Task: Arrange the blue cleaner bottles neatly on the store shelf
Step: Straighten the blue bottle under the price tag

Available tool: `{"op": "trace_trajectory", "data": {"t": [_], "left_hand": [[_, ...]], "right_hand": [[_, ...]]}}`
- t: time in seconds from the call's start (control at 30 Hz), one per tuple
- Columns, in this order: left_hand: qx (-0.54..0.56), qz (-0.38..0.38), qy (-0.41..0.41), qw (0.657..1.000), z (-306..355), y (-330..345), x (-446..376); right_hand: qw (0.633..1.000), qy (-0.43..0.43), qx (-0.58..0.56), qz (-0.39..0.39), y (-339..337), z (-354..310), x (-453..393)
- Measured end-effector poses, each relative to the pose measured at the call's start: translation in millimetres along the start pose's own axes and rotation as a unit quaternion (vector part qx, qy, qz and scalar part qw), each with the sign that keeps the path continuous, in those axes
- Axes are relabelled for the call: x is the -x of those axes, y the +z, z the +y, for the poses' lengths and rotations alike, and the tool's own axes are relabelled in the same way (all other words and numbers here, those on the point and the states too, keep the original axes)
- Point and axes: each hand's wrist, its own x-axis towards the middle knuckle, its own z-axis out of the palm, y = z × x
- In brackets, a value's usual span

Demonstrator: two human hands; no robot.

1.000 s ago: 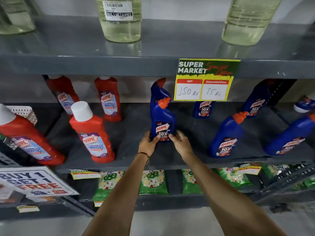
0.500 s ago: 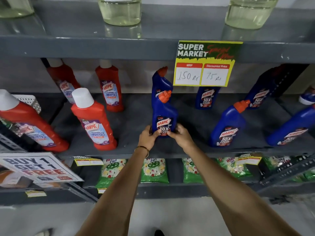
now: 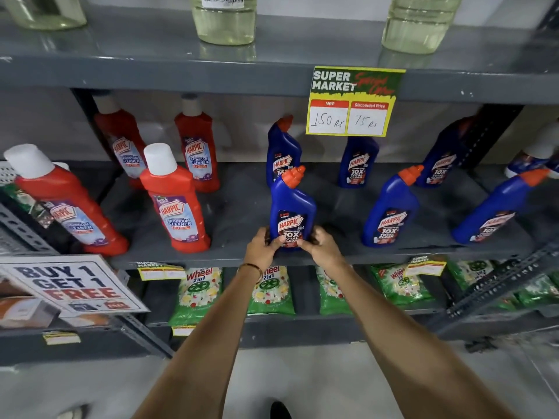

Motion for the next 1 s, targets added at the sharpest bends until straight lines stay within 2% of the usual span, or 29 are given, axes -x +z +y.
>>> {"op": "trace_trajectory", "data": {"t": [0.37,0.7,1.0], "left_hand": [[-0.028,0.004,-0.010,1.000,1.8,0.4,6.1],[-0.057,0.019,-0.008,0.998,3.2,1.0,8.9],[-0.058,0.021,-0.012,0.998,4.8,3.1,10.3]], "right_hand": [[1.000,0.017,0.011,-0.022,-1.7,2.6,4.6],[0.997,0.002,0.076,0.003,-2.9,0.0,4.1],[0.998,0.021,0.063,-0.006,-1.3,-0.8,3.8]]}}
